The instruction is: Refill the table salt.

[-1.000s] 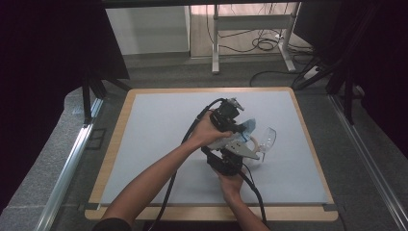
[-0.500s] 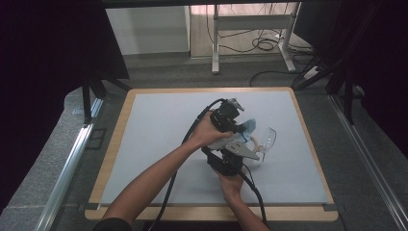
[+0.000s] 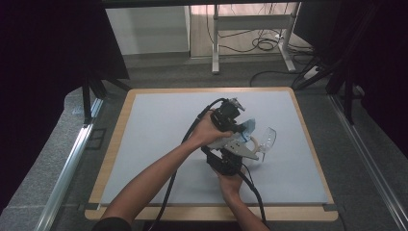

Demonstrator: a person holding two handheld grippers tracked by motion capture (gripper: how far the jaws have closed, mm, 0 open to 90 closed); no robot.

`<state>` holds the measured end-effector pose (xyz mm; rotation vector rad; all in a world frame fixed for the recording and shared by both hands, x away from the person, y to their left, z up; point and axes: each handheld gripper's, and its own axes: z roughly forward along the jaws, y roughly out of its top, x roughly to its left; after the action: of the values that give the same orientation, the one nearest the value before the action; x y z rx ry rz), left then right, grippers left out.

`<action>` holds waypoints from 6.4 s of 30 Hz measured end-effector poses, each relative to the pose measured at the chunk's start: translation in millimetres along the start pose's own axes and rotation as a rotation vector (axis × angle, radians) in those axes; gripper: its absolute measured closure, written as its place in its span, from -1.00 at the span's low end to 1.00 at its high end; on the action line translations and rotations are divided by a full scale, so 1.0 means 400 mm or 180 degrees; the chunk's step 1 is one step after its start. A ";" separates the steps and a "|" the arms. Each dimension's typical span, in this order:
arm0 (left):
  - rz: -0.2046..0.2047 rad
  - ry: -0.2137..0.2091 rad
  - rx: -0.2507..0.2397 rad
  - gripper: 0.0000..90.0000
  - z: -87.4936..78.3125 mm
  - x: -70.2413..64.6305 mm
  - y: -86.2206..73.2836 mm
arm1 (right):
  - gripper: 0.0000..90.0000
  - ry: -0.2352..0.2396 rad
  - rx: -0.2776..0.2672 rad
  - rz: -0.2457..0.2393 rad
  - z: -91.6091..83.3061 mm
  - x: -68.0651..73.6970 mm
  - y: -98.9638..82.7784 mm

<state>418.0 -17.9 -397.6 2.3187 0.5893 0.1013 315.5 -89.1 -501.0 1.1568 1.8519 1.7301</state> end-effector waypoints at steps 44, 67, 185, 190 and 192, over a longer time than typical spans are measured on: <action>0.0044 0.0018 0.0043 0.95 0.000 -0.005 0.009 | 0.29 0.0001 -0.0055 0.0084 -0.001 0.000 0.004; 0.0048 0.0035 0.0039 0.95 -0.003 -0.003 0.010 | 0.29 -0.0039 -0.0109 0.0169 0.008 0.008 0.006; 0.0081 0.0087 0.0110 0.95 0.012 -0.006 0.021 | 0.31 -0.0019 -0.0118 0.0288 0.008 -0.004 0.016; 0.0075 0.0088 0.0107 0.95 0.013 -0.005 0.022 | 0.31 -0.0016 -0.0120 0.0306 0.009 -0.005 0.017; 0.0077 0.0091 0.0117 0.95 0.012 -0.005 0.023 | 0.31 -0.0014 -0.0120 0.0314 0.009 -0.005 0.018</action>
<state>421.0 -27.6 -394.9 2.3639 0.5822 0.1361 321.7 -88.7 -495.6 1.2553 1.7795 1.8056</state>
